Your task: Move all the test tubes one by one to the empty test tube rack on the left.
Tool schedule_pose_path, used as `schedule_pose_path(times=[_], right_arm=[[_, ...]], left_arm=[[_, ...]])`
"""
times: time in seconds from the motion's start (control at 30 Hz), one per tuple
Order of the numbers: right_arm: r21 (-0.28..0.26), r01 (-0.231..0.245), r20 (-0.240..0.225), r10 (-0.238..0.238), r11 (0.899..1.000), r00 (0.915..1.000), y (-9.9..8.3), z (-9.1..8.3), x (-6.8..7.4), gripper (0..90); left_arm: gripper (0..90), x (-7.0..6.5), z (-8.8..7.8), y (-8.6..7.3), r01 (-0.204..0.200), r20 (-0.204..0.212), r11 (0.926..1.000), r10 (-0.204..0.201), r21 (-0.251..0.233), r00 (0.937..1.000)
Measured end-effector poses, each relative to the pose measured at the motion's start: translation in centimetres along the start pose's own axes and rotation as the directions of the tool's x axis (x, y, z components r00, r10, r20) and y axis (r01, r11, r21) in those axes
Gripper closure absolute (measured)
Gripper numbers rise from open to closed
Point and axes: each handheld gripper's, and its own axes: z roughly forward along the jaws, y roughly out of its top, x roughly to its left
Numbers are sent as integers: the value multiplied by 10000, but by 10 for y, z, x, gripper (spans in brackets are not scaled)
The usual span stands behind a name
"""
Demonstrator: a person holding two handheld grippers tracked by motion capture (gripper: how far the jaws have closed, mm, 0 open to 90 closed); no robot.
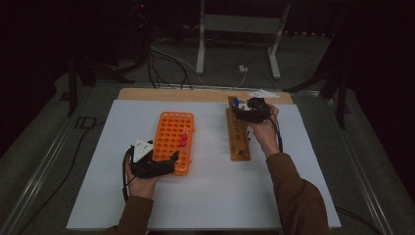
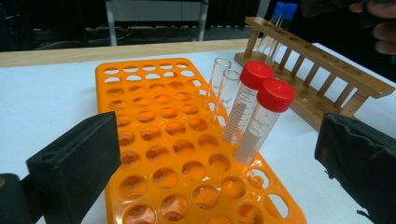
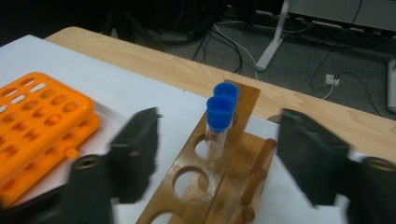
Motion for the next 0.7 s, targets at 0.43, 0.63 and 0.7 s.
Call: schedule_pose_path(times=[0.43,0.63,0.7], right_arm=[[414,-102,265,91,9991,9996,-4,31,5,647],[702,-4,438,-27,9975,9990,-4,36,11,754],[702,-116,484,82,9975,9988,-4,35,10,762]], left_arm=[[8,3,-1,-1,189,-72,9998,-189,-38,9998],[8,5,-2,-2,219,-128,9998,-219,-17,9997],[8,5,-3,-2,220,-141,9998,-220,-13,9997]])
